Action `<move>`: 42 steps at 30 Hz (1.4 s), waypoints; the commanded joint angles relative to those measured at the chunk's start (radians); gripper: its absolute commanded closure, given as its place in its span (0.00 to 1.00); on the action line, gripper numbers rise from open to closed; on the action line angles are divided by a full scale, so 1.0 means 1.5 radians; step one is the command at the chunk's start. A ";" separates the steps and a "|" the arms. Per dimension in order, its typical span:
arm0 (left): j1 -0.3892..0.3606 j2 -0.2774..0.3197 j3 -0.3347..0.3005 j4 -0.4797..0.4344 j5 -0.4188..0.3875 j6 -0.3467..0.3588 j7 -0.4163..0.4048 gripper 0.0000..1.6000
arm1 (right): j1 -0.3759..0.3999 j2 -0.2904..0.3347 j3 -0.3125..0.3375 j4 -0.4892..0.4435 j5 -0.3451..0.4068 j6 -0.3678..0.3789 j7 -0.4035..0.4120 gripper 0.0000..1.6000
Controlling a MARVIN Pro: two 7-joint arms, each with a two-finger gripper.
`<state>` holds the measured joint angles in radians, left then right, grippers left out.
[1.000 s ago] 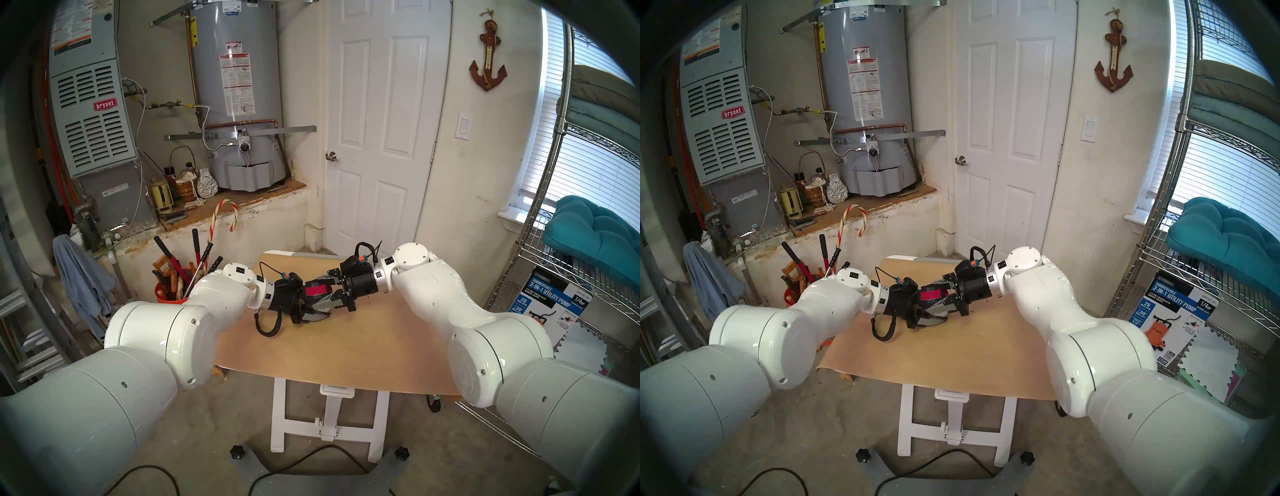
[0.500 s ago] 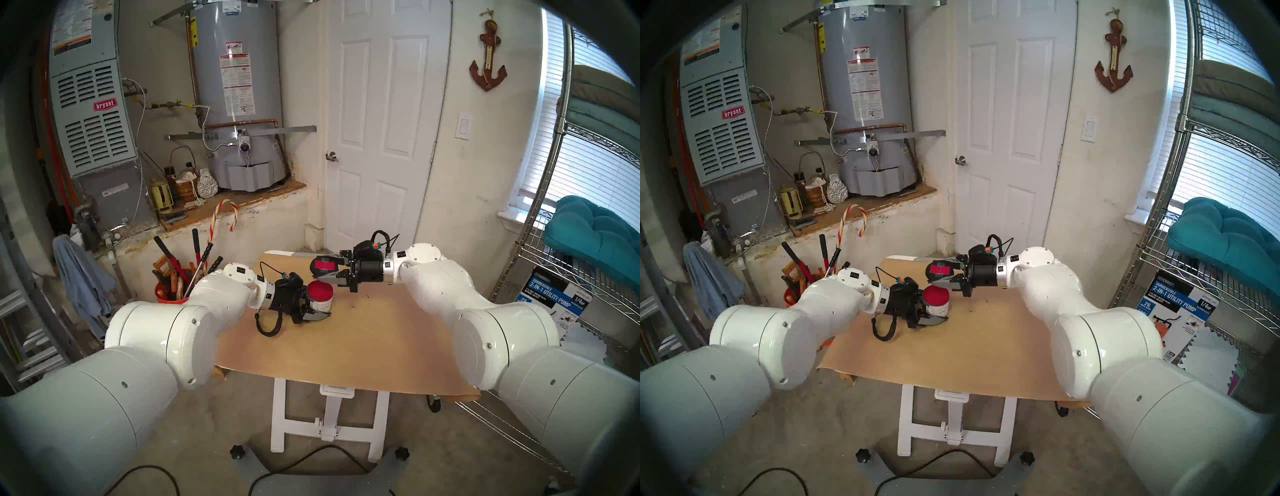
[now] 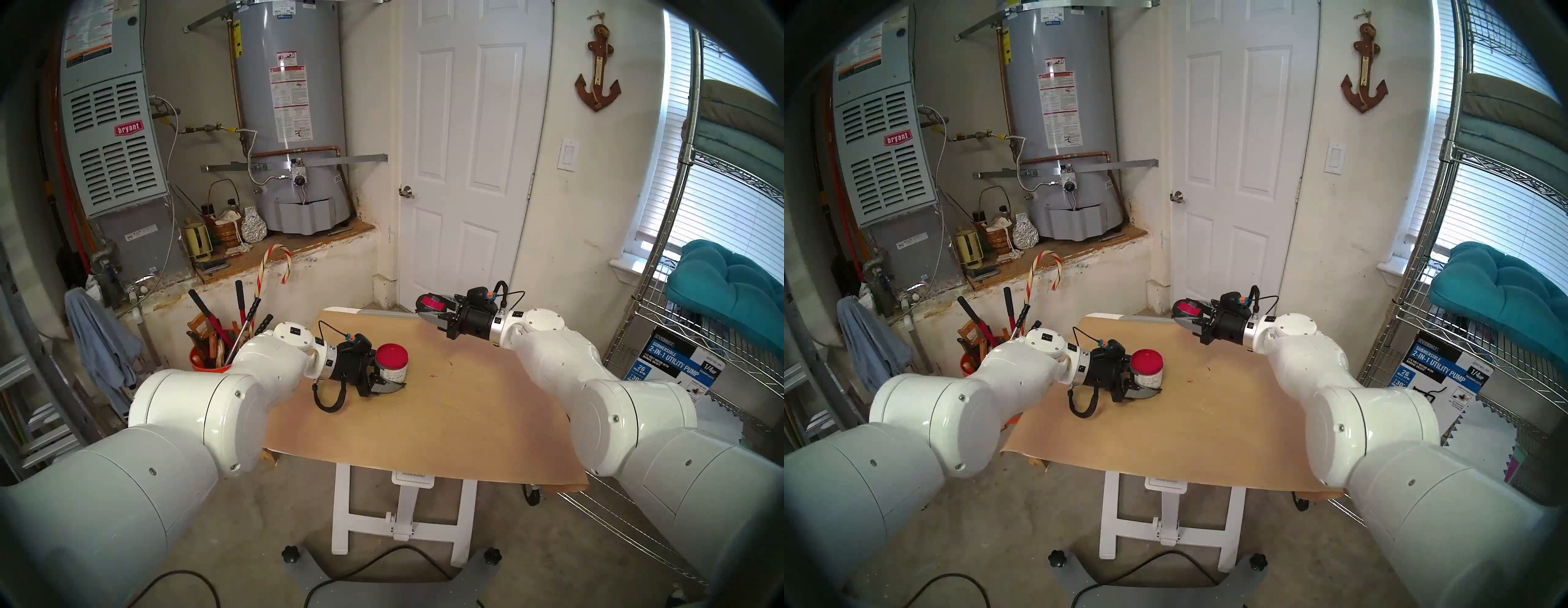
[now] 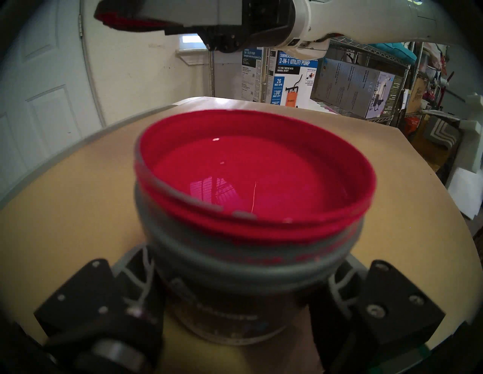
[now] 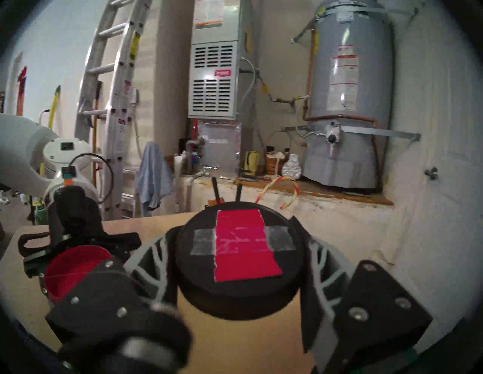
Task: Open paint jar
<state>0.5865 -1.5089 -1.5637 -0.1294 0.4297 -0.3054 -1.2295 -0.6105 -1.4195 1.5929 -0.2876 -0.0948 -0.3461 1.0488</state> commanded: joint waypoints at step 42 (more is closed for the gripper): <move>-0.013 0.001 0.000 -0.006 0.002 0.000 -0.003 1.00 | -0.257 0.021 -0.008 -0.378 -0.090 0.252 -0.064 0.91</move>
<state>0.5861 -1.5089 -1.5646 -0.1296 0.4320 -0.3054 -1.2321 -0.9563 -1.3850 1.5733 -0.7506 -0.2338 -0.0076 0.9572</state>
